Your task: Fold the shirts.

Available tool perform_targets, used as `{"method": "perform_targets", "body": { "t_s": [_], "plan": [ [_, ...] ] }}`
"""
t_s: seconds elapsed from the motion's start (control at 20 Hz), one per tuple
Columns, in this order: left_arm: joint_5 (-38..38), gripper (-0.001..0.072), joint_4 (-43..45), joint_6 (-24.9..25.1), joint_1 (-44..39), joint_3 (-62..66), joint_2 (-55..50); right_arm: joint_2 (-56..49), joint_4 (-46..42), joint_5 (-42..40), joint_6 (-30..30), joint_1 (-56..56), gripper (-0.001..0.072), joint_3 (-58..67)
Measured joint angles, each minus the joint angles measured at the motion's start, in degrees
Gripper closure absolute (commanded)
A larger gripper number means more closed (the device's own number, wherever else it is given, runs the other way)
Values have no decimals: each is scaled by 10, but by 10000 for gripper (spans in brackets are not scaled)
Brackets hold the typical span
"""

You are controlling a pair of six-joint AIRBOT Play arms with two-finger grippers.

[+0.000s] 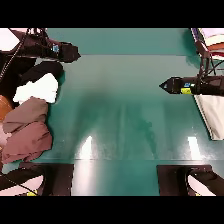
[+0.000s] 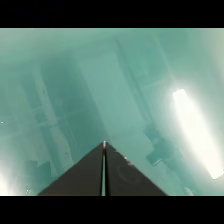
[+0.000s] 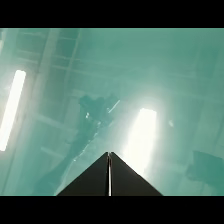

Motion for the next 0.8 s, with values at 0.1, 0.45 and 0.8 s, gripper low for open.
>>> {"method": "perform_targets", "body": {
  "t_s": [0.1,0.45,0.8],
  "plan": [
    [0,681,0,0,0,0,0,0,0,0,0,1,695,0],
    [0,681,0,0,0,0,0,0,0,-1,0,1,695,0],
    [10,488,-8,-3,0,0,0,0,0,-1,0,1,695,0]
  ]
}}
